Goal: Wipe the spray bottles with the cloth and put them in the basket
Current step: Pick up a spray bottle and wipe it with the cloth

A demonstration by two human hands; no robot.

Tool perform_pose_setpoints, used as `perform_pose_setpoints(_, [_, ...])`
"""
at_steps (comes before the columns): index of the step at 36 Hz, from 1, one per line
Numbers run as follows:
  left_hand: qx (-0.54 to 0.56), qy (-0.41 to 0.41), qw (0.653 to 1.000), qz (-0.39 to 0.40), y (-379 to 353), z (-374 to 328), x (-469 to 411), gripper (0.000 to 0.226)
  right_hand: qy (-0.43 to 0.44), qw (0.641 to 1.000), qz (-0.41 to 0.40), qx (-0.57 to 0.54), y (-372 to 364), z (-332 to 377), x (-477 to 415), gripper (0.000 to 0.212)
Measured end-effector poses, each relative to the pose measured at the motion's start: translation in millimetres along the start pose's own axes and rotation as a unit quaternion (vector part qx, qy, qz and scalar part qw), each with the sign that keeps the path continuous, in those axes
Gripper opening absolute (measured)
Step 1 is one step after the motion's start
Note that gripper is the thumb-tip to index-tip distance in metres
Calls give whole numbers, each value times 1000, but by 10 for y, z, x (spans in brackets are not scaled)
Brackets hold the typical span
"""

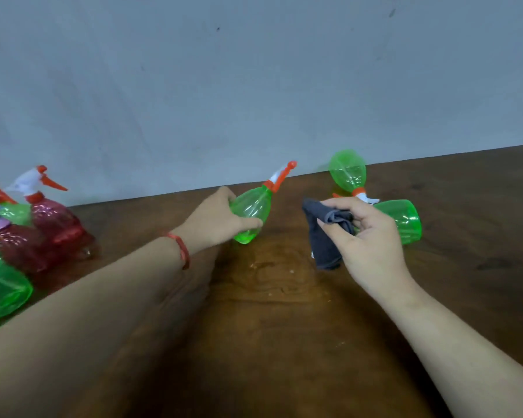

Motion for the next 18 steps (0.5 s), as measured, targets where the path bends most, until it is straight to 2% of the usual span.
perform_pose_setpoints(2, [117,35,992,-16,-3,136,317,63,-5,1000,17,6,-221,-5,28,28])
perform_pose_setpoints(4, [241,60,968,-26,-40,241,563,63,13,999,29,29,-438,47,22,30])
perform_pose_setpoints(7, [360,63,931,-9,-112,288,811,82,61,994,31,81,-695,181,-19,31])
perform_pose_setpoints(12, [421,44,906,-15,-156,241,1034,70,24,995,47,87,-1076,51,-24,37])
perform_pose_setpoints(15, [467,13,884,29,-185,262,1097,83,-14,997,47,63,-1122,-109,-20,35])
perform_pose_setpoints(18, [437,-61,896,54,-170,288,1153,95,-43,997,56,25,-1134,-197,30,32])
Point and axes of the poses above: each hand's wrist, its own x-axis away from the middle knuckle, its own y-axis out of the back of the hand, z = x × y, the point moved 9 cm from there along -x, towards the middle knuckle, and after that the axes turned 15 degrees about -x, right-handed, at the moved point
